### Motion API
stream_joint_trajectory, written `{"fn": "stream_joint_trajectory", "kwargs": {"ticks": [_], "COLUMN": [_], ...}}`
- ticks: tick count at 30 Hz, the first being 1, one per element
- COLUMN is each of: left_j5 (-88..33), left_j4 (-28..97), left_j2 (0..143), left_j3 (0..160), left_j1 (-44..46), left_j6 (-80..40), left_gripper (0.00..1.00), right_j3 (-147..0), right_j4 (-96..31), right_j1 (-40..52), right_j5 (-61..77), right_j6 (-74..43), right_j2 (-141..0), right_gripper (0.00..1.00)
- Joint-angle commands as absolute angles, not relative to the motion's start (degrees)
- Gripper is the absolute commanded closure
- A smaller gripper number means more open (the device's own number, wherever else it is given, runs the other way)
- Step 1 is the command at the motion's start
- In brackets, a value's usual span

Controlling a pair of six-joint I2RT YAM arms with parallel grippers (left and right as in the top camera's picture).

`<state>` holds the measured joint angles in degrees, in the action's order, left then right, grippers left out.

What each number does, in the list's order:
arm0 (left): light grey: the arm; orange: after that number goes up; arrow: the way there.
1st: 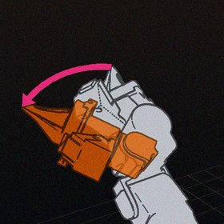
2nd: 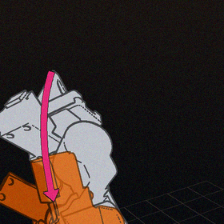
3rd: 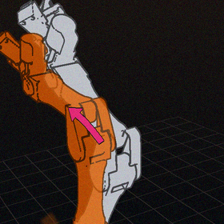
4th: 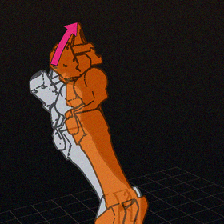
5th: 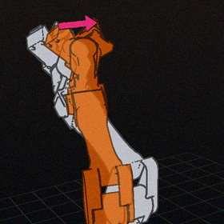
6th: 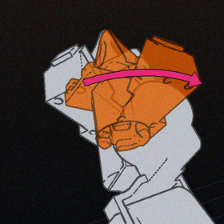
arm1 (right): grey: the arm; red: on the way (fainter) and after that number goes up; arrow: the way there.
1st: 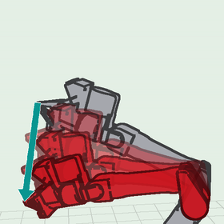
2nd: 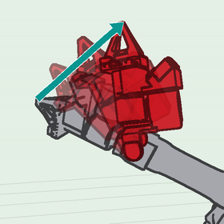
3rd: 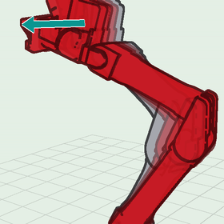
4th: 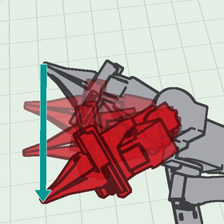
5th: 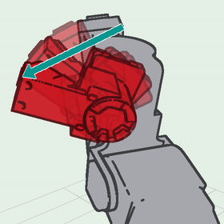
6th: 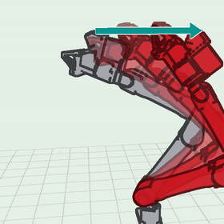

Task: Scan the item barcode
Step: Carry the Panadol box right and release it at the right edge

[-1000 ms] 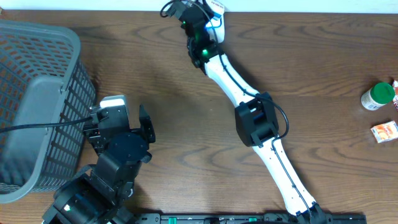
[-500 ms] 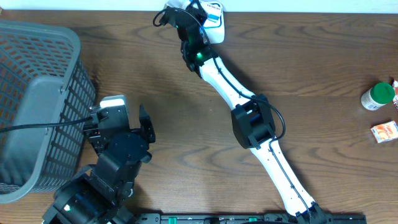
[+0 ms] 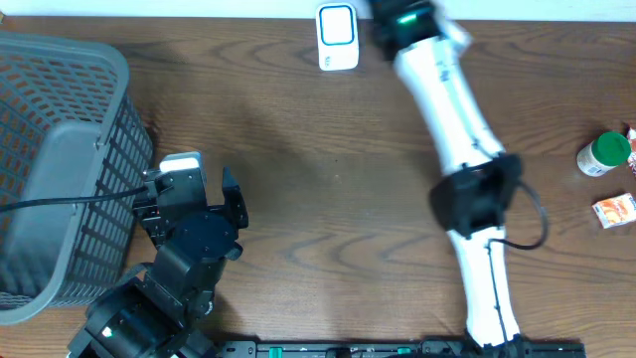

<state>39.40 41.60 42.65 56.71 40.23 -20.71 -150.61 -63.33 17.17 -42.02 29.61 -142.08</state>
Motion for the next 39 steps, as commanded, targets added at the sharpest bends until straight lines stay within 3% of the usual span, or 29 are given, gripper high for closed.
{"fn": "stream_joint_trajectory", "kwargs": {"ticks": [1,4,11,13,15,16,21,26,33,39], "left_j5": [40.5,40.5,40.5,40.5,40.5,40.5,40.5,40.5,40.5,40.5], "left_j4": [41.6,41.6,41.6,41.6,41.6,41.6,41.6,41.6,41.6,41.6], "left_j2": [42.6,42.6,42.6,42.6,42.6,42.6,42.6,42.6,42.6,42.6], "left_j3": [57.0,57.0,57.0,57.0,57.0,57.0,57.0,57.0,57.0,57.0], "left_j1": [40.2,40.2,40.2,40.2,40.2,40.2,40.2,40.2,40.2,40.2], "left_j6": [-20.2,-20.2,-20.2,-20.2,-20.2,-20.2,-20.2,-20.2,-20.2,-20.2], "left_gripper": [0.14,0.14,0.14,0.14,0.14,0.14,0.14,0.14,0.14,0.14], "right_j3": [-149.0,-145.5,-135.7,-135.6,-136.0,-136.3,-138.1,-138.1,-138.1,-138.1], "right_j4": [-71.5,-74.7,-73.0,-73.0,-73.3,-73.6,-73.5,-77.7,-83.4,-82.6], "right_j1": [6.4,-4.8,-20.8,-23.5,-24.8,-25.2,-24.3,-20.4,-9.0,-7.1], "right_j5": [-31.2,-19.0,-10.5,-1.7,2.9,4.0,9.1,19.4,19.6,17.8], "right_j6": [11.4,9.2,2.8,2.9,2.8,2.8,1.7,0.6,0.9,0.9], "right_j2": [-143.5,-143.6,-143.6,-143.6,-143.0,-141.9,-132.6,-113.6,-86.8,-70.7], "right_gripper": [0.80,0.80,0.83,0.56,0.23,0.01,0.01,0.01,0.01,0.01]}}
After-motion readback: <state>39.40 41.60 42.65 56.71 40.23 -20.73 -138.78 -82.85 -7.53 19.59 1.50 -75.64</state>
